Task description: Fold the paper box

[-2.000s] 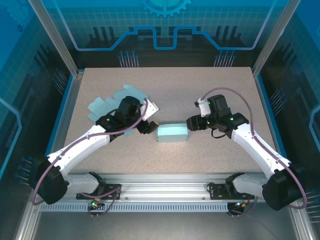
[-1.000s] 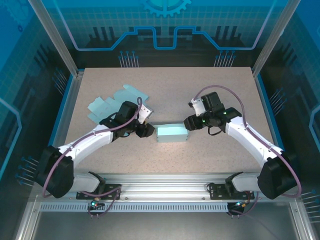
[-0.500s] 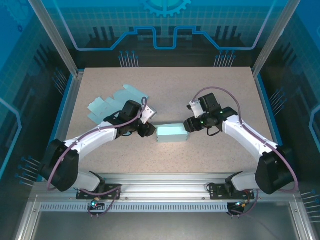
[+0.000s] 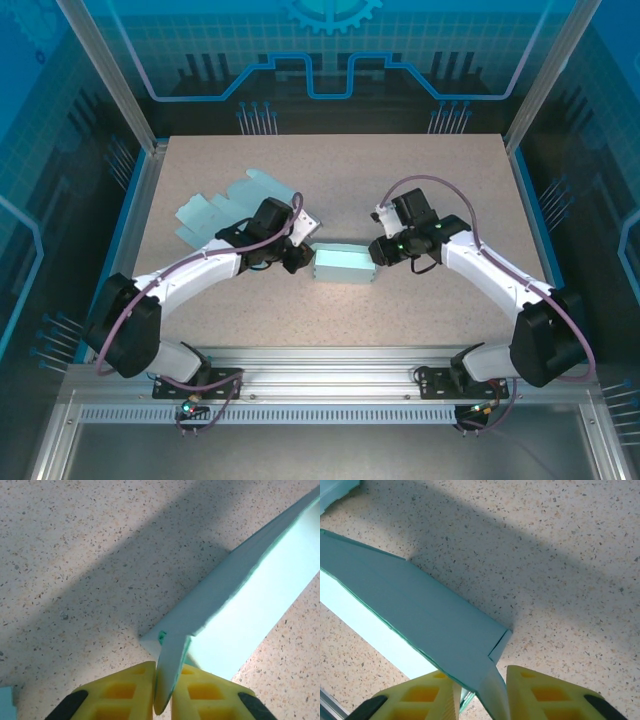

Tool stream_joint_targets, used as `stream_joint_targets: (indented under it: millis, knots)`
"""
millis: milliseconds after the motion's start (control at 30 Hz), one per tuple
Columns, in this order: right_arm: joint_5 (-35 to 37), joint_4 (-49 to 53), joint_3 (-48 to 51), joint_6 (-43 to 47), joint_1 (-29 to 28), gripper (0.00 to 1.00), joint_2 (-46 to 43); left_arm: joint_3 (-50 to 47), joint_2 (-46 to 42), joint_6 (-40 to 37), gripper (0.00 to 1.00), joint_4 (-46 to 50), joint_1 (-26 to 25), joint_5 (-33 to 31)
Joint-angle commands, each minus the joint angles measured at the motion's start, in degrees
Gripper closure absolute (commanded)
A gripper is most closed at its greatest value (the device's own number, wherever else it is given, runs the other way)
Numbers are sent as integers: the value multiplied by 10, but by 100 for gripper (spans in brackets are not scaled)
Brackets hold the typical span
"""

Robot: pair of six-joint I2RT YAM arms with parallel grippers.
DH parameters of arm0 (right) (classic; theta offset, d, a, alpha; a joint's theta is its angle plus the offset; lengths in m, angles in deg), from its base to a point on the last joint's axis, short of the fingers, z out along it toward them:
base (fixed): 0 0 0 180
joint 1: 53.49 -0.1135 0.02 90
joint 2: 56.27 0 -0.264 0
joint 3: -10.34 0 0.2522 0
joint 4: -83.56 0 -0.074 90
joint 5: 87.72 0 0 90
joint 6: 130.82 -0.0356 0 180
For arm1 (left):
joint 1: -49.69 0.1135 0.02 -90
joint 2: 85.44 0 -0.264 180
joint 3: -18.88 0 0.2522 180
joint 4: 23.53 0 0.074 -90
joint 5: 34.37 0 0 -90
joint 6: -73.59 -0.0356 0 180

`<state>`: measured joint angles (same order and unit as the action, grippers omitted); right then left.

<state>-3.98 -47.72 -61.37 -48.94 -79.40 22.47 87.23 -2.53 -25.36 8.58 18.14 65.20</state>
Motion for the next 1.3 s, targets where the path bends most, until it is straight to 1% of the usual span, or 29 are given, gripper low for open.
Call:
stream_joint_targets:
  millis: [0, 167, 200, 233, 267, 367, 433, 500, 567, 667, 733, 867, 967, 1067, 1167, 1267]
  knots:
    - [20, 17, 7, -22, -11, 72, -12, 19, -1, 28, 87, 27, -7, -12]
    - [36, 16, 8, -32, -18, 78, -11, 13, -11, 51, 87, 26, -13, -21]
    - [39, 17, 7, -33, -21, 79, -10, 11, -13, 55, 84, 25, -13, -23]
    - [42, 18, 5, -34, -23, 79, -10, 10, -15, 58, 79, 24, -13, -22]
    - [46, 19, 4, -34, -26, 78, -10, 8, -16, 60, 75, 24, -13, -21]
    - [59, 20, 3, -32, -35, 76, -14, 0, -24, 62, 73, 21, -13, -21]
    - [61, 18, 3, -30, -39, 78, -19, -4, -31, 62, 73, 16, -13, -22]
    - [65, 14, 5, -25, -44, 82, -23, -7, -35, 60, 73, 10, -13, -23]
    - [67, 10, 6, -20, -49, 85, -27, -7, -37, 57, 77, 5, -13, -25]
    - [77, 7, 5, -14, -58, 85, -32, -2, -29, 52, 86, 0, -13, -25]
    - [92, 10, 1, -12, -65, 85, -33, 7, -20, 52, 89, 5, -12, -23]
    - [120, 13, -5, -18, -76, 84, -33, 14, -14, 63, 90, 13, -18, -38]
    - [149, 11, -4, -44, -85, 84, -30, 24, -20, 80, 90, 23, -32, -82]
    - [177, 5, -4, -83, -96, 83, -25, 35, -27, 118, 90, 22, -49, -117]
    - [201, 5, -8, -120, -114, 78, -20, 34, -28, 162, 90, -2, -60, -117]
    - [217, 12, -18, -156, -127, 78, -14, 34, -20, 193, 91, -22, -74, -125]
